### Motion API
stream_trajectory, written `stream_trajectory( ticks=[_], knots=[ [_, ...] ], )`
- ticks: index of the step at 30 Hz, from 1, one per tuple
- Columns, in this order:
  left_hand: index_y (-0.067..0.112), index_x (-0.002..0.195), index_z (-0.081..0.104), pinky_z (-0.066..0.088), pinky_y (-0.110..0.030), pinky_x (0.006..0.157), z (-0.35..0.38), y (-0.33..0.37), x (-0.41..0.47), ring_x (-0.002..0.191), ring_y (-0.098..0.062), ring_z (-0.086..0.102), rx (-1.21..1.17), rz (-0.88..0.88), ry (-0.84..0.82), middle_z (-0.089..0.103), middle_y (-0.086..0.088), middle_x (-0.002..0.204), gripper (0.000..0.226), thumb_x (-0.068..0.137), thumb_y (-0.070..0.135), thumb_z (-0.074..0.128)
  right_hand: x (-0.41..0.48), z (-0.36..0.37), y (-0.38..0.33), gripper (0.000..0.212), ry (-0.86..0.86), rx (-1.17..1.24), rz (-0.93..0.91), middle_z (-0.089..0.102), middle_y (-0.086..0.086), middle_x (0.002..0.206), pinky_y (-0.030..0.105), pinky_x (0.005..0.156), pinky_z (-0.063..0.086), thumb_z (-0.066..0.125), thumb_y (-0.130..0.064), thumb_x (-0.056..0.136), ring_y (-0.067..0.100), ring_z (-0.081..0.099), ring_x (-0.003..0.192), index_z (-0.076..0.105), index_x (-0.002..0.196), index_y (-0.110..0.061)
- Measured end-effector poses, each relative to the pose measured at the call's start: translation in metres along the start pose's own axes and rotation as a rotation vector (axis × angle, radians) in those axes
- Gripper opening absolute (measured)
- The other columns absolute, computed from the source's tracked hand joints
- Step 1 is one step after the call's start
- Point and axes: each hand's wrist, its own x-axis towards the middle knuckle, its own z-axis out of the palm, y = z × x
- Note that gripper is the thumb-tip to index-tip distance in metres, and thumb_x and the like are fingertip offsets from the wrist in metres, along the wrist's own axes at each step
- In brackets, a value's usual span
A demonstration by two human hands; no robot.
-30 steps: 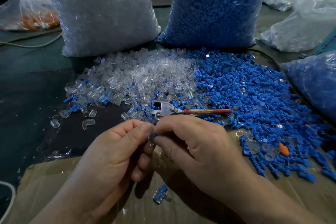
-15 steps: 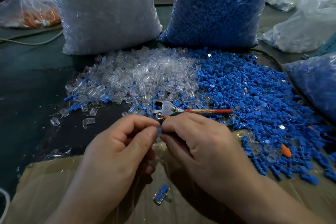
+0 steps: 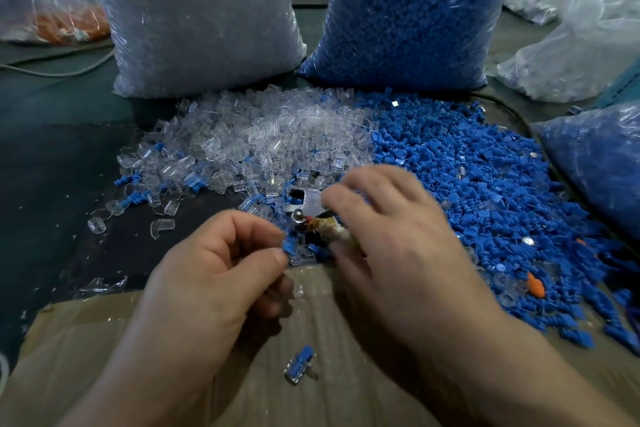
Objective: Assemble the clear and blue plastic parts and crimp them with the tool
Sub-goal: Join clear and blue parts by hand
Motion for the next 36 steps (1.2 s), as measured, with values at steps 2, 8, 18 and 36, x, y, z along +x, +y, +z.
stream_trajectory(
  ticks=[2,8,18,36],
  knots=[
    [0.025,0.074,0.073,0.046,-0.022,0.037,-0.001,0.001,0.002,0.043,-0.018,0.058,-0.073,-0.069,0.003,0.068,-0.016,0.062,0.031,0.087,-0.001,0.065,0.003,-0.003,0.012,0.057,-0.128,-0.157,0.139,0.036,-0.001,0.151,0.047,0.116,0.023,0.041,-0.053,0.092,0.026,0.023,0.142,0.03,0.144,-0.034],
    [0.028,0.071,0.074,0.044,-0.023,0.036,-0.005,0.003,0.009,0.046,-0.017,0.055,-0.171,-0.075,0.031,0.066,-0.011,0.062,0.02,0.078,0.009,0.07,0.007,0.003,0.023,0.068,-0.275,-0.264,0.139,0.049,-0.008,0.134,0.044,0.106,0.029,0.035,-0.07,0.083,0.024,0.036,0.127,0.033,0.14,-0.033],
    [0.027,0.073,0.073,0.044,-0.024,0.036,-0.006,0.004,0.01,0.046,-0.018,0.054,-0.143,-0.065,0.04,0.065,-0.01,0.06,0.023,0.082,0.006,0.068,0.014,-0.006,0.018,0.044,-0.099,-0.151,0.153,0.059,-0.009,0.105,0.039,0.09,0.031,0.044,-0.051,0.086,0.019,0.042,0.101,0.047,0.125,-0.03],
    [0.026,0.078,0.072,0.047,-0.02,0.041,-0.006,0.008,0.005,0.052,-0.01,0.058,-0.129,0.186,0.062,0.066,-0.004,0.066,0.015,0.07,0.015,0.067,-0.004,-0.016,0.015,0.052,-0.123,0.096,-0.102,0.057,-0.009,0.112,0.034,0.081,0.049,0.047,-0.052,0.082,0.014,0.055,0.102,0.049,0.129,-0.03]
  ],
)
